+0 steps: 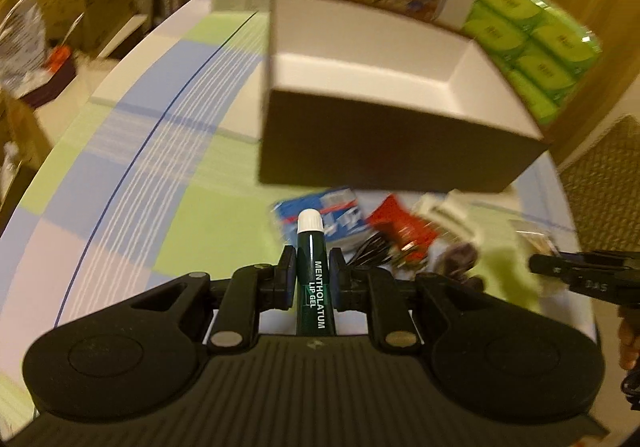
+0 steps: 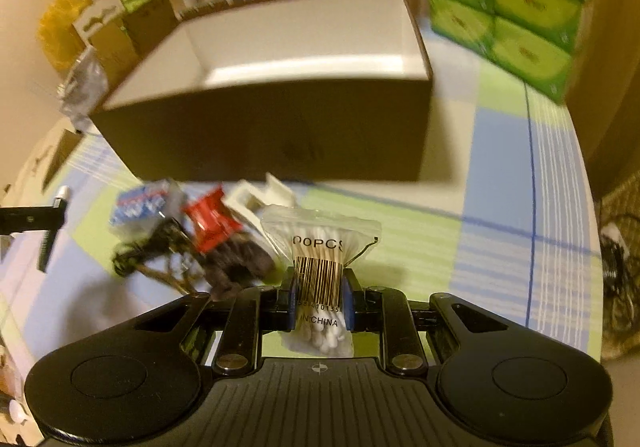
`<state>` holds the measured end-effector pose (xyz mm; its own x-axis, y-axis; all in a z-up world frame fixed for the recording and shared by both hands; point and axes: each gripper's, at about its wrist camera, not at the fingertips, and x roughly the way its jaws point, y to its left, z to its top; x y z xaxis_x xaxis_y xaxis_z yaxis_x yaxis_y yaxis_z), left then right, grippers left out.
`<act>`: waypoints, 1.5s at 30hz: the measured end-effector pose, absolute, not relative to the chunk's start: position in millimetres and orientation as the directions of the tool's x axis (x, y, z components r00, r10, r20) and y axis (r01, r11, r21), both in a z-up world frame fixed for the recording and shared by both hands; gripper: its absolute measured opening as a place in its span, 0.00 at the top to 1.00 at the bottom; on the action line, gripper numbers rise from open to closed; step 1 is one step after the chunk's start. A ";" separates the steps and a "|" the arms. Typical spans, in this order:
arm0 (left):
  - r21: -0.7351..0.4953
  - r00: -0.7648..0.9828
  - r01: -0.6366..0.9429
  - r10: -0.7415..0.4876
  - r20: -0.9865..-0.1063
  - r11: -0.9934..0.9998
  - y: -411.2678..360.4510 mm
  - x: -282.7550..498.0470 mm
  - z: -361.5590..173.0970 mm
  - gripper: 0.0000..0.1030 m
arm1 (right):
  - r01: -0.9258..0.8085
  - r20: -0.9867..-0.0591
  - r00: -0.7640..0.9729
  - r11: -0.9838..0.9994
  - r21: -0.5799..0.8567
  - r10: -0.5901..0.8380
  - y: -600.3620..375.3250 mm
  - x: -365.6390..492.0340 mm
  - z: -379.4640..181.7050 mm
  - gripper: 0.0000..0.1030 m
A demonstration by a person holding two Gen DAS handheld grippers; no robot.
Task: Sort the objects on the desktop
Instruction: 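Lift and carry the lip balm and swab bag over the box with both grippers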
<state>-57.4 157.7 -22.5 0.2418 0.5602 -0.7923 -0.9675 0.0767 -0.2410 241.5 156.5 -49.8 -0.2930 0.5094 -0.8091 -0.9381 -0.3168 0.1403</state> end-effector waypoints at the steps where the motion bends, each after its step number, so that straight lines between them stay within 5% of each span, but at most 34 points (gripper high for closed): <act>1: -0.245 0.252 -0.965 0.567 -0.784 0.091 159.3 -54.0 -18.4 0.88 | -0.934 -0.802 -0.302 -0.326 0.143 0.515 158.4 239.5 -46.1 0.82; 21: -0.320 0.425 -0.905 0.621 -0.659 0.279 267.9 -4.9 37.6 0.88 | -0.891 -0.705 -0.402 -0.428 0.152 0.585 257.7 194.9 11.1 0.82; 45: -0.280 0.354 -0.933 0.456 -0.816 0.225 429.8 28.7 -49.6 0.88 | -0.922 -0.850 -0.303 -0.360 0.146 0.430 402.8 162.0 -57.5 0.82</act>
<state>28.7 429.8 -49.6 0.3545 0.4565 -0.8161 -0.9334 0.2251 -0.2796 162.0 402.8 -57.5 -0.3027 0.4302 -0.8505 -0.9216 -0.3595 0.1461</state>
